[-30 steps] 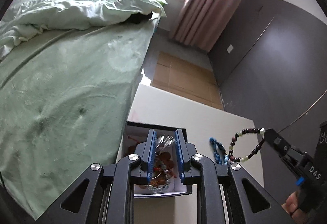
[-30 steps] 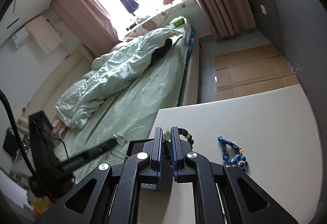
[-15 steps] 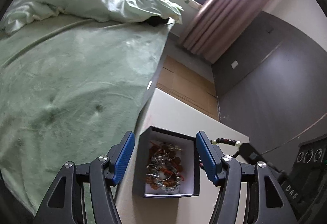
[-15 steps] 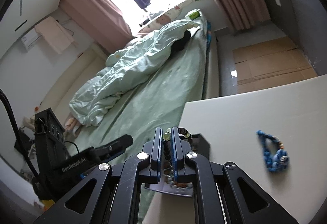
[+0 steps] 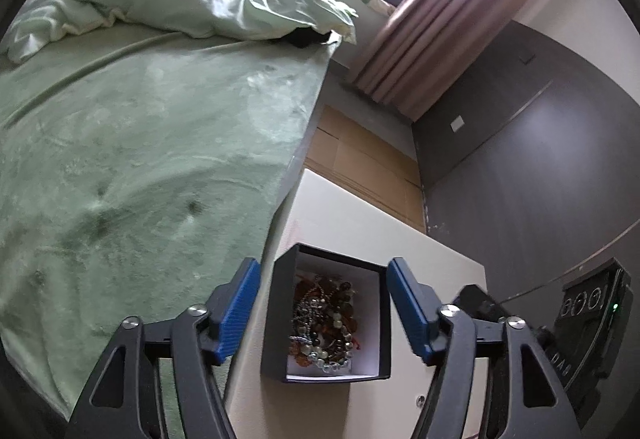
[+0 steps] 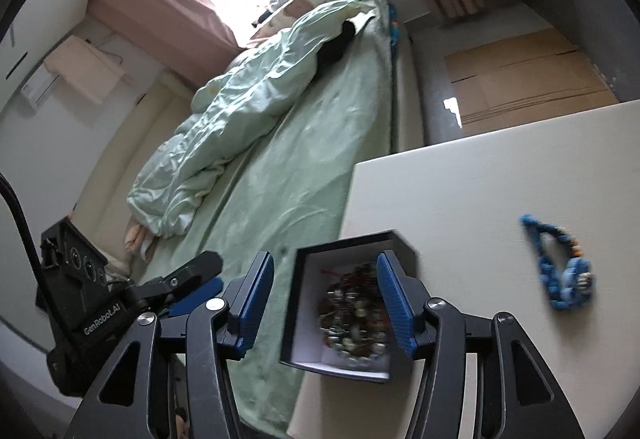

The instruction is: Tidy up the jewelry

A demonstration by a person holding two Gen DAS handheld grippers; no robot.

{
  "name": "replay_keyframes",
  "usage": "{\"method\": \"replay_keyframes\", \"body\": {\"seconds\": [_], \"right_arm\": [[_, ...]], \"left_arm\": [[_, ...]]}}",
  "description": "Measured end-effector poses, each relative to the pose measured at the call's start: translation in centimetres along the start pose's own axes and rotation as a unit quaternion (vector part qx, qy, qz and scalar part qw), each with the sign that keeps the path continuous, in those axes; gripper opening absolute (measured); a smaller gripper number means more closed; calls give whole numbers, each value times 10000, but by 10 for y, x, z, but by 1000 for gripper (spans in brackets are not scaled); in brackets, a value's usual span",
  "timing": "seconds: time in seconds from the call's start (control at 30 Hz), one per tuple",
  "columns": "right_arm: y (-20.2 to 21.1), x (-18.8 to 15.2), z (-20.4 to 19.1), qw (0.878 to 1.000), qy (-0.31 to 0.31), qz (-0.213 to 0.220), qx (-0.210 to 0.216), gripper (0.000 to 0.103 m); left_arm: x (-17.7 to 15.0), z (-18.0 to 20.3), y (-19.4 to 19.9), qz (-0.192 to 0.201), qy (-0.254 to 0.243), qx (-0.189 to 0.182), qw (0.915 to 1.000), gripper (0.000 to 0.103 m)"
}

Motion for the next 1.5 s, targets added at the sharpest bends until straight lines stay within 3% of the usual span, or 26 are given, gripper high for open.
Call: {"method": "replay_keyframes", "body": {"seconds": [0.27,0.63,1.07,1.17,1.33,1.5], "right_arm": [[38,8,49,9985,-179,153,-486,55],[62,5,103,9947,-439,8,-926,55],[86,-19,142,9912,-871,-148,-990,55],[94,-26,149,9905,-910,-141,-1019,55],[100,-40,159,9891,-920,-282,-1113,55],[100,-51,164,9880,-773,-465,-1258,54]], "left_arm": [[-17,36,-19,-357,-626,-51,9974,72],[-50,70,-43,-702,-1230,22,9899,72],[-114,116,-75,-1407,-2053,-204,9683,72],[-128,122,-82,-1527,-2172,-209,9639,69],[-147,128,-102,-1945,-2440,-287,9496,50],[-160,124,-122,-2219,-2438,-179,9439,45]]}}
Point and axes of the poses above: each gripper's, at about its wrist camera, not at the fingertips, and y roughly against the way its jaws point, z to its right, x to its top, the point moved 1 cm from there along -y, roughly the way its jaws point, and after that the axes turned 11 degrees about -x, right-handed, at the moved point
